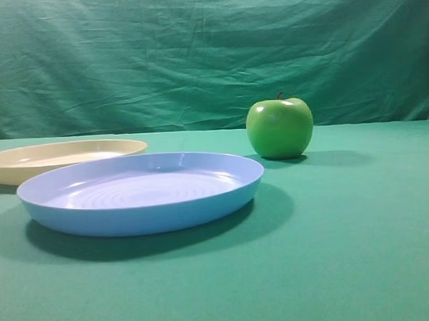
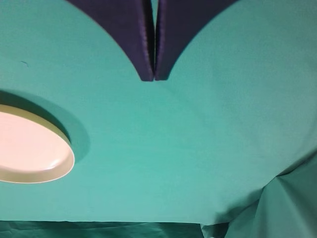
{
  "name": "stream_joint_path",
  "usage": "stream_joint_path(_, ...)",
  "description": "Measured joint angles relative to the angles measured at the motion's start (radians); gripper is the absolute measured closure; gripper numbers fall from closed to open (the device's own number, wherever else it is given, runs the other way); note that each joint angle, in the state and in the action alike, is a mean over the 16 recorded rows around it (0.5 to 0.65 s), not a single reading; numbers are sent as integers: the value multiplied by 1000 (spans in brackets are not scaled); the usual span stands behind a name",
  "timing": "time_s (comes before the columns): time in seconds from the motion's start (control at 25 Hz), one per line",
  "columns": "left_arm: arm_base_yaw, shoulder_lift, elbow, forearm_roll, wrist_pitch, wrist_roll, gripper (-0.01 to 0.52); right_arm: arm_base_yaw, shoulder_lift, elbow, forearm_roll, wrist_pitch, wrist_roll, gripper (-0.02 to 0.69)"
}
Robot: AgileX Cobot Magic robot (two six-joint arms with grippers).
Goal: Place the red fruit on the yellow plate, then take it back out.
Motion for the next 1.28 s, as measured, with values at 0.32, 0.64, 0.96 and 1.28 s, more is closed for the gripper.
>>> stream_joint_path(0.32, 0, 0, 0, 0, 0, 0, 514, -50, -23, 219, -9, -155, 1, 665)
stream_joint_path(0.64, 0, 0, 0, 0, 0, 0, 514, -52, -23, 317, -10, -192, 5, 665)
stream_joint_path(0.96, 0, 0, 0, 0, 0, 0, 514, -52, -23, 338, -10, -196, 7, 665)
stream_joint_path(1.28, 0, 0, 0, 0, 0, 0, 514, -52, -23, 338, -9, -197, 8, 665)
